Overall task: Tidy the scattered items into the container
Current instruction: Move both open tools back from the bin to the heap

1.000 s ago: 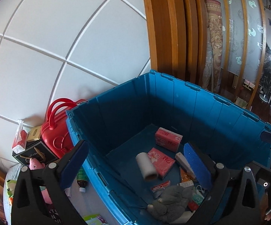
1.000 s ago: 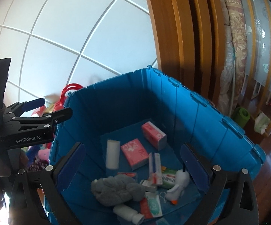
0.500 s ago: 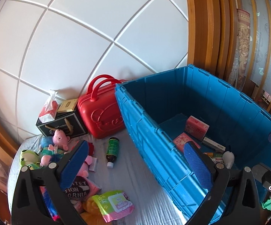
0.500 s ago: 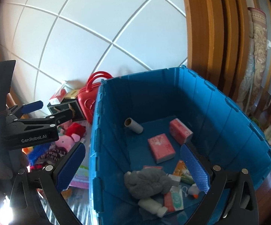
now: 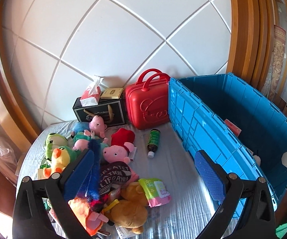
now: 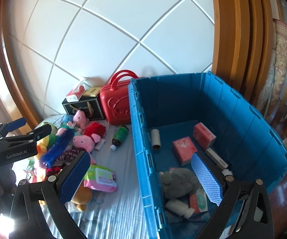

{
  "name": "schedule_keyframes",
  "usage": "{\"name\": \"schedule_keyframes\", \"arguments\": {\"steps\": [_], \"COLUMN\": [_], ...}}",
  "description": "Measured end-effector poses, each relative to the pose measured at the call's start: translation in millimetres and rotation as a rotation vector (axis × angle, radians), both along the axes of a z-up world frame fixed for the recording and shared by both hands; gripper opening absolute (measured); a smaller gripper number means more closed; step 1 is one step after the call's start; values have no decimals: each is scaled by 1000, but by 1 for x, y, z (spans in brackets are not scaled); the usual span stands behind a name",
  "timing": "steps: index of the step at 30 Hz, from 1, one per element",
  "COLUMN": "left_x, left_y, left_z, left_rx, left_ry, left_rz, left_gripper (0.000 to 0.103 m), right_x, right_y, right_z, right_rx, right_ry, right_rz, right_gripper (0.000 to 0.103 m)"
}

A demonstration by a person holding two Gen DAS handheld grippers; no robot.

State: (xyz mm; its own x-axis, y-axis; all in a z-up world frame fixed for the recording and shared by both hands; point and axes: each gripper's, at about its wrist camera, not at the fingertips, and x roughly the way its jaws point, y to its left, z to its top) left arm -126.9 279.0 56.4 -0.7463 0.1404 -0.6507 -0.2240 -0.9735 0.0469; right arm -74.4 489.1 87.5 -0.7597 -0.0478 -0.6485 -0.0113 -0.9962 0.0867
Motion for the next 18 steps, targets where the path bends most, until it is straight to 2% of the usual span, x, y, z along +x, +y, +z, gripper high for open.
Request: {"name": "schedule_keyframes", "arguments": {"steps": [9,18], "left_x": [35,67], "left_y": [-70,-111], "left_z": [-9,1], "left_rx": [2,-9], "left_ry": [-42,-36], "left_rz": [107,166], "left_gripper": [103,103], "right_x": [30,55], "right_y": [-38,-66], "right_z": [13,17], "right_rx": [9,-9], "right_ry": [12,10], "right_rz": [18,46], "right_gripper": [103,103]}}
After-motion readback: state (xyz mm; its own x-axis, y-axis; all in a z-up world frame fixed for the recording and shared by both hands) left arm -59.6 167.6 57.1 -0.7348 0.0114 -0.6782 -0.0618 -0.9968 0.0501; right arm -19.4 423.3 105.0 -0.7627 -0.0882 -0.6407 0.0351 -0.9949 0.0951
